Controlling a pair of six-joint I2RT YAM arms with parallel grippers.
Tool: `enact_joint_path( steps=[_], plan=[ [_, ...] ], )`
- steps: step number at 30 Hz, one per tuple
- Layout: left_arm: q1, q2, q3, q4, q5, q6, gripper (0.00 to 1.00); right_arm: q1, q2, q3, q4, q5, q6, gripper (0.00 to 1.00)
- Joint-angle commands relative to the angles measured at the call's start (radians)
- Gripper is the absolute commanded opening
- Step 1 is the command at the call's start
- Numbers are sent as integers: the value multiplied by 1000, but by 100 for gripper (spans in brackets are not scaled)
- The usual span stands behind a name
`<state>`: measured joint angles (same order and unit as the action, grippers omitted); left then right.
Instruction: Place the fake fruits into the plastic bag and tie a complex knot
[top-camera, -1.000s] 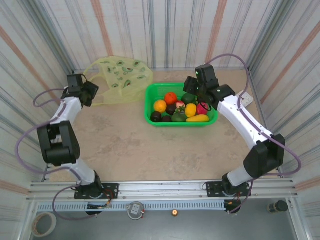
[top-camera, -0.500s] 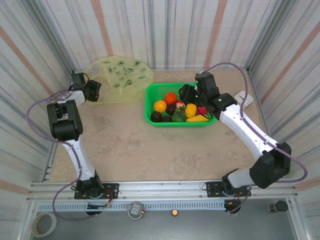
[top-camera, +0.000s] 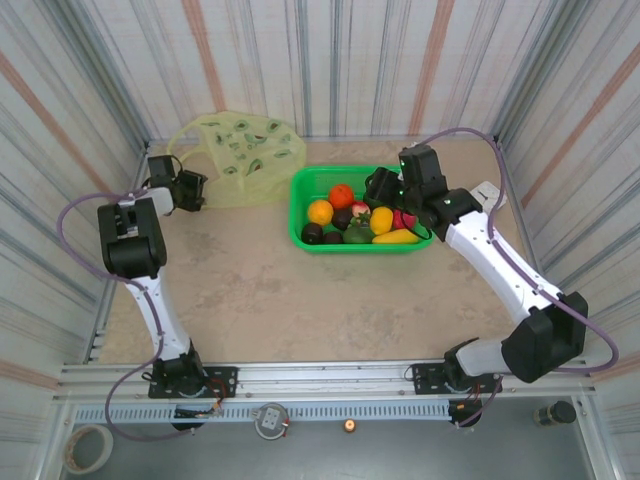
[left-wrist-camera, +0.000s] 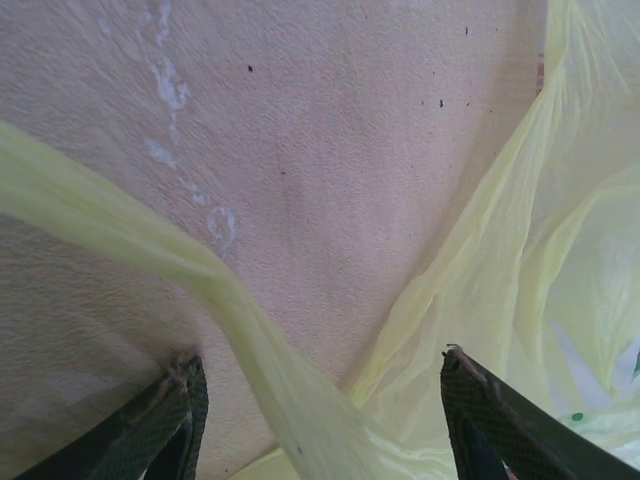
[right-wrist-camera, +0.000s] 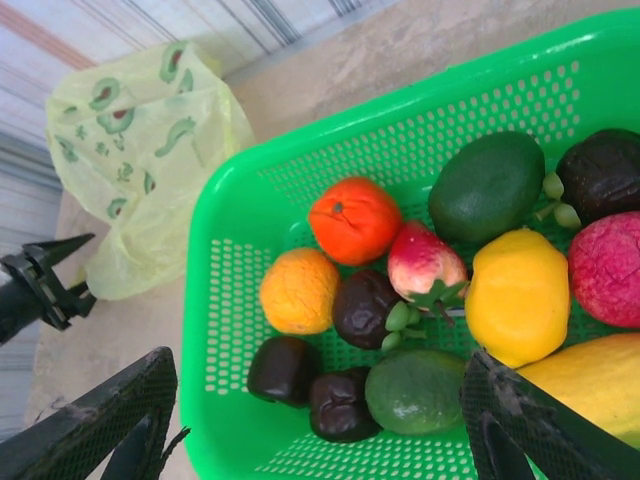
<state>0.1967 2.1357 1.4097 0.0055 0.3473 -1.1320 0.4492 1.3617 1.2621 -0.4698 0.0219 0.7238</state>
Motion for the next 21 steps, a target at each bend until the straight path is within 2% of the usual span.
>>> enact_joint_path(
  steps=[1, 4, 5, 8, 9, 10, 14, 18, 21],
  plan=[
    [2, 39, 52, -28, -18, 16, 61, -6, 7, -7, -4, -18, 7, 76],
    [-7, 70, 116, -64, -47, 58, 49, -5, 0, -13, -11, -5, -6, 75],
    [-12, 62, 120, -66, -76, 78, 43, -5, -7, -18, -12, -1, -14, 73],
    [-13, 16, 128, -68, -117, 121, 18, -11, -34, -31, -14, 10, -31, 71],
    [-10, -6, 132, -57, -111, 152, 6, -12, -45, -39, -12, 14, -38, 70],
    [-9, -31, 146, -69, -114, 176, 1, -16, -53, -43, -11, 13, -39, 69],
    [-32, -189, 228, -158, -232, 366, 0, -24, -88, -56, -4, 3, -45, 67],
    [-134, -332, 333, -209, -434, 702, 0, -23, -107, -41, -23, -7, -66, 68],
    [-213, -415, 365, -181, -494, 916, 0, -14, -131, -40, -23, -14, -99, 69]
  ],
)
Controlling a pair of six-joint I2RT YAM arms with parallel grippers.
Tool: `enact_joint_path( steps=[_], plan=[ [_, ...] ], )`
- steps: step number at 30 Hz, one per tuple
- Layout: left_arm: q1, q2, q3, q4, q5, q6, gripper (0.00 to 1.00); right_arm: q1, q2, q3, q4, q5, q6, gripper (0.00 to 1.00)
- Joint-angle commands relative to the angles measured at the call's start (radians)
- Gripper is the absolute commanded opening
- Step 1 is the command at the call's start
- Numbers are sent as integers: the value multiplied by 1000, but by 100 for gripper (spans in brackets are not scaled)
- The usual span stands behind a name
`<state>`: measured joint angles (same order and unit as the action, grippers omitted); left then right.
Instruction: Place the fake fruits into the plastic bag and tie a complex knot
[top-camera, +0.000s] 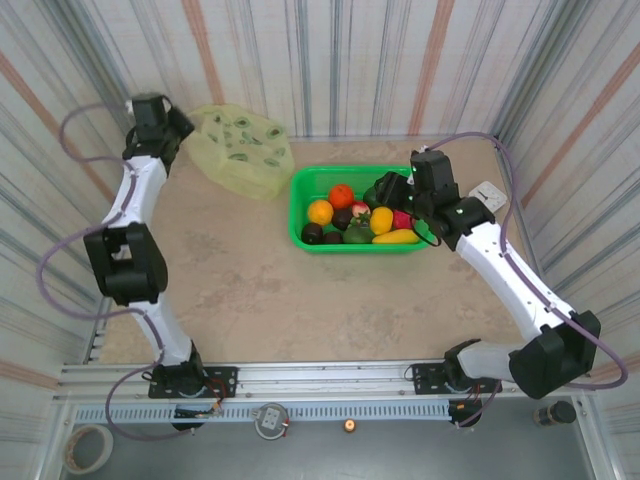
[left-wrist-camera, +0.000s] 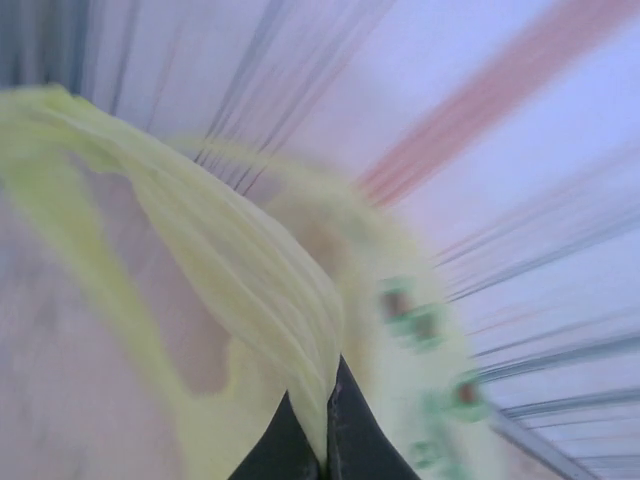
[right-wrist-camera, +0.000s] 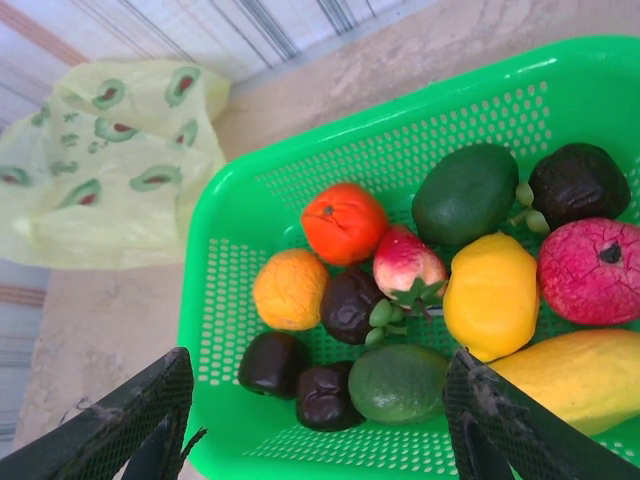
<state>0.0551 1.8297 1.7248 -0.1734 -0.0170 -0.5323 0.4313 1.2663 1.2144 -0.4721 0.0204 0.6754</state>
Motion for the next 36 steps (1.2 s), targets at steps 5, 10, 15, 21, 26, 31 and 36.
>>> enact_joint_path(
  steps=[5, 10, 15, 21, 26, 31, 36],
  plan=[
    [-162, -250, 8, -14, 95, 593, 0, 3, -76, 0, -23, -41, -78, 68],
    [-287, -367, -197, -123, 487, 878, 0, 0, -121, -50, 3, -68, -85, 68],
    [-514, -476, -400, -315, 559, 1135, 0, -36, -146, -79, -17, -72, -81, 68],
    [-881, -458, -483, -551, 351, 1313, 0, -149, -151, -103, 36, -214, -88, 73],
    [-929, -539, -557, -599, 441, 1344, 0, -144, -28, -21, 77, -346, -125, 76],
    [-931, -673, -640, -540, 418, 1340, 0, -50, 64, 5, 162, -329, -198, 87],
    [-921, -767, -724, -461, 414, 1269, 0, 57, 84, -6, 210, -230, -340, 99]
  ],
)
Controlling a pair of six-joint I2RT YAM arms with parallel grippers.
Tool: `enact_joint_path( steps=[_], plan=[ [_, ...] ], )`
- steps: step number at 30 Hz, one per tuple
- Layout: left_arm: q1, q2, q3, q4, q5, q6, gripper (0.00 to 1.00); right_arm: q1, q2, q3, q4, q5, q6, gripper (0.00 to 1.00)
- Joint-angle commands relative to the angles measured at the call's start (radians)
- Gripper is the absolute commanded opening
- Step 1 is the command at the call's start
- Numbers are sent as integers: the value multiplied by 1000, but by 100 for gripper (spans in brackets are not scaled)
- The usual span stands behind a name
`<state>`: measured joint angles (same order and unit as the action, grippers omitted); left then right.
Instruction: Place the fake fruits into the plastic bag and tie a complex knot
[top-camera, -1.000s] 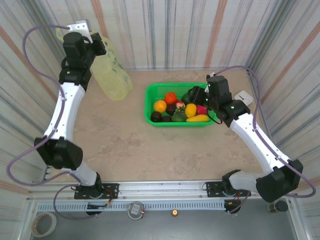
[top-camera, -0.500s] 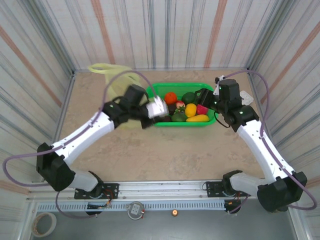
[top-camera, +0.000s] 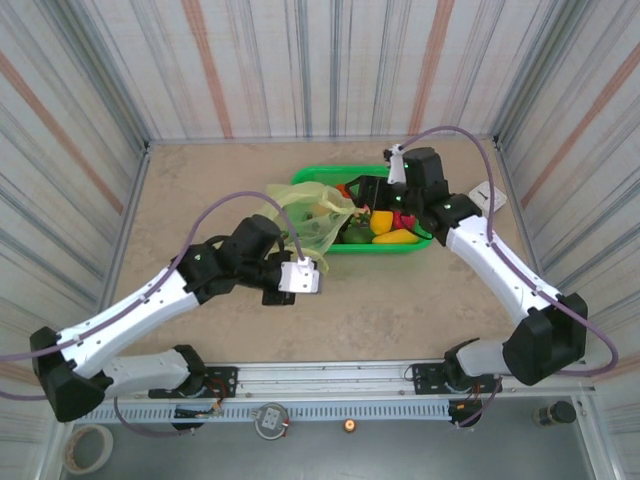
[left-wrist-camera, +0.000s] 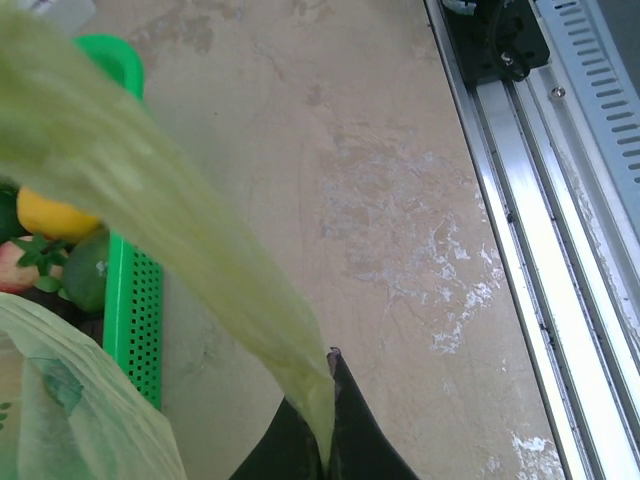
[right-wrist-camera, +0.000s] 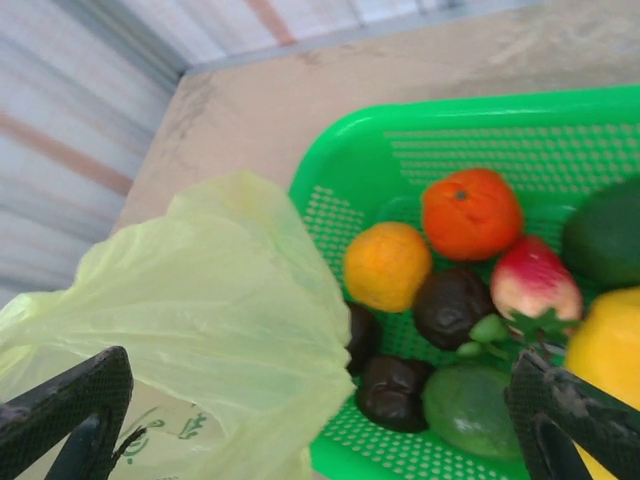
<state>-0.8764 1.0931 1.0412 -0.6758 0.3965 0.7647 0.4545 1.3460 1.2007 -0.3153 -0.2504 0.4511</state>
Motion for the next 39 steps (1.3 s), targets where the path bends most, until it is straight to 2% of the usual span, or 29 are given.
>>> enact_joint_path(
  steps=[1, 4, 8, 11, 15, 16, 18, 23, 27, 32, 34, 37, 39],
  plan=[
    [13, -46, -55, 52, 5, -37, 0, 35, 8, 3, 63, 28, -120, 99],
    [15, -76, -84, 60, 2, -44, 0, 27, -16, -30, 120, -18, -120, 95],
    [23, -100, -110, 60, -1, -51, 0, 3, -69, -13, 59, 45, -155, 83],
    [32, -125, -128, 74, -5, -55, 0, -36, -150, -51, 59, 44, -171, 78],
    [48, -159, -149, 103, -7, -56, 0, -24, -286, -114, 53, 101, -331, 68],
    [49, -165, -153, 108, -7, -57, 0, -23, -314, -113, 36, 110, -365, 68],
    [53, -174, -160, 118, -2, -62, 0, -24, -396, -126, 29, 47, -450, 68],
    [54, -181, -172, 123, -3, -59, 0, 5, -537, -209, 61, -249, -679, 72],
    [54, -198, -183, 127, -4, -59, 0, 41, -491, -207, 47, -336, -770, 80],
    [54, -217, -196, 134, -1, -74, 0, 58, -365, -198, 33, -386, -866, 81],
    [54, -217, -198, 134, 6, -80, 0, 64, -296, -191, 41, -369, -883, 80],
    [54, -222, -199, 135, 9, -86, 0, 86, -225, -182, 122, -321, -866, 77],
    [54, -228, -200, 142, 2, -96, 0, 103, -184, -157, 151, -287, -862, 64]
  ],
)
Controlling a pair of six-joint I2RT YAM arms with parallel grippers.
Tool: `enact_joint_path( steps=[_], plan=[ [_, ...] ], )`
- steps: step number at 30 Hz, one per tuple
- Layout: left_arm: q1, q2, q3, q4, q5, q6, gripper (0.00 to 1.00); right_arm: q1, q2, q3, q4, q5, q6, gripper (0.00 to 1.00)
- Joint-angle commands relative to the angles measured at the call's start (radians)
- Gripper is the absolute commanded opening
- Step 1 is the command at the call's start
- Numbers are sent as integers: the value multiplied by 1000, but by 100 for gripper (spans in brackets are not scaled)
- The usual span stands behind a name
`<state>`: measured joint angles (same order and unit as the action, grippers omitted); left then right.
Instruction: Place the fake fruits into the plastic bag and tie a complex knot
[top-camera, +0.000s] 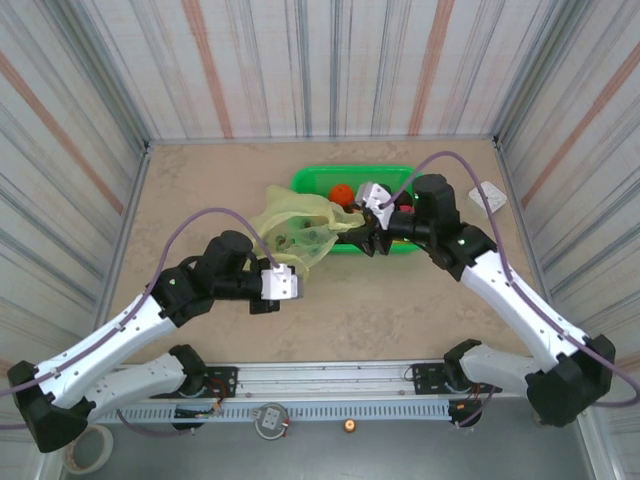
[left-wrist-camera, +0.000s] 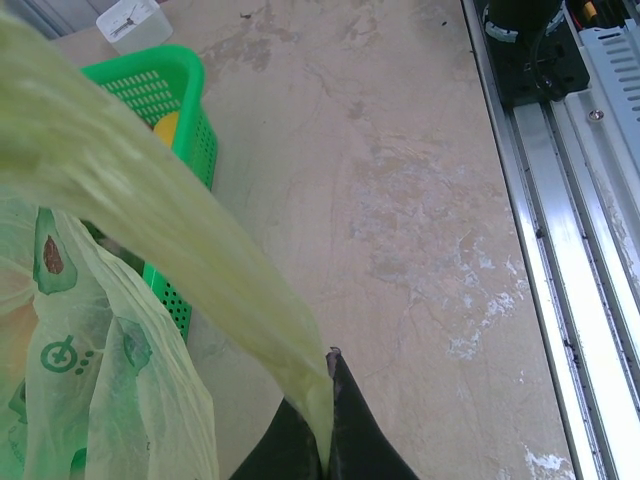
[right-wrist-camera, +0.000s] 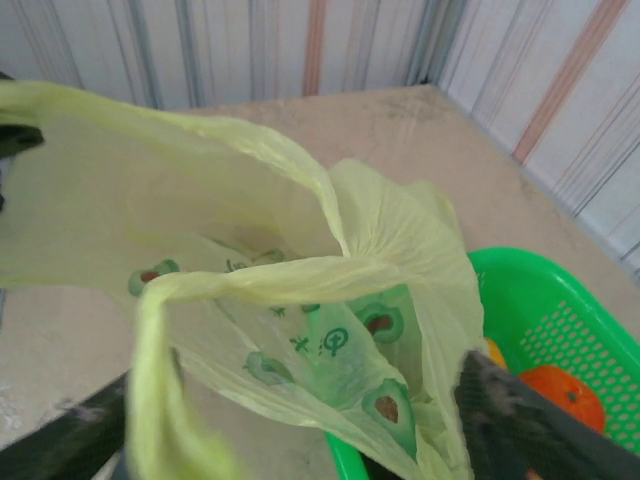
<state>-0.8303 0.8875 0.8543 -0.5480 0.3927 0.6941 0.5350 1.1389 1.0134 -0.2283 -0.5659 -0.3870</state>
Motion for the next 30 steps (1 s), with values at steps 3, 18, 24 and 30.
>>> enact_joint_path(
  steps=[3, 18, 24, 30],
  plan=[
    [8, -31, -12, 56, -20, -98, 8, 35, 72, 83, 63, 45, 0, 31],
    [-366, 25, -90, 470, -720, -661, 45, 100, 23, 103, 119, 273, 458, 0],
    [-421, 42, -87, 379, -1107, -974, 45, 105, -8, 99, 105, 448, 658, 0],
    [-420, 33, -107, 410, -1043, -1142, 52, 112, 16, 102, 113, 495, 911, 0]
  ],
)
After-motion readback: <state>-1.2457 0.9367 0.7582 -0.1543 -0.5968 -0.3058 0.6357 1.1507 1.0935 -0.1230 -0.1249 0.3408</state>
